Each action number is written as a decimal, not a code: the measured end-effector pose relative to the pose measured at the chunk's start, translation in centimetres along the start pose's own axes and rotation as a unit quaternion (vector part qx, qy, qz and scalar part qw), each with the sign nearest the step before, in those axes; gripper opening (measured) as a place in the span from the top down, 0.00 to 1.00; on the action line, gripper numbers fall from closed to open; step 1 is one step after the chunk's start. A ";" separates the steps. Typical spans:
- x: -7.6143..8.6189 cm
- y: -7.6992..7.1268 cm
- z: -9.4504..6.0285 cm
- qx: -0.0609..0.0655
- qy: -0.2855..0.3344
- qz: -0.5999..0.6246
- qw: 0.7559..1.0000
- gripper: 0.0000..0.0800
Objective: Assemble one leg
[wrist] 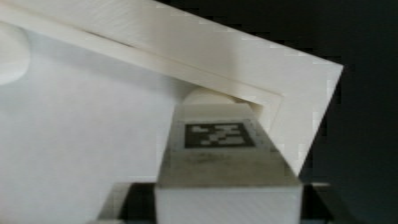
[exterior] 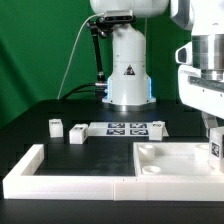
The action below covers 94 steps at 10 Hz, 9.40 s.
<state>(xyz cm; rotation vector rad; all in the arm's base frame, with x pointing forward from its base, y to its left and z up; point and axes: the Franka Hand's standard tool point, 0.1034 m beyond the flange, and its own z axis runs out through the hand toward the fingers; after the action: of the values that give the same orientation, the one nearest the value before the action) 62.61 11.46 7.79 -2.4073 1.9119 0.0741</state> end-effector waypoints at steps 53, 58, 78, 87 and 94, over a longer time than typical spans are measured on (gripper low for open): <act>-0.9 0.2 0.7 0.003 -0.022 -0.129 0.991 0.19; -0.1 -0.2 0.2 -0.024 0.003 -0.422 0.906 0.19; 0.4 0.3 0.6 0.032 -0.003 0.140 0.990 0.64; 0.1 0.5 0.7 0.035 -0.020 0.270 0.962 0.34; 0.0 0.5 0.7 0.033 -0.005 -0.074 0.997 0.19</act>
Offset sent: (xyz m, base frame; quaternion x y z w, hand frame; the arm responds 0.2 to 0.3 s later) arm 0.0000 0.0000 0.0000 0.0000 0.0000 -0.0799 0.9968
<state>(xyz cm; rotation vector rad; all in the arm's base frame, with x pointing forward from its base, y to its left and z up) 62.18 11.42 7.11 -2.4915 1.6969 0.0140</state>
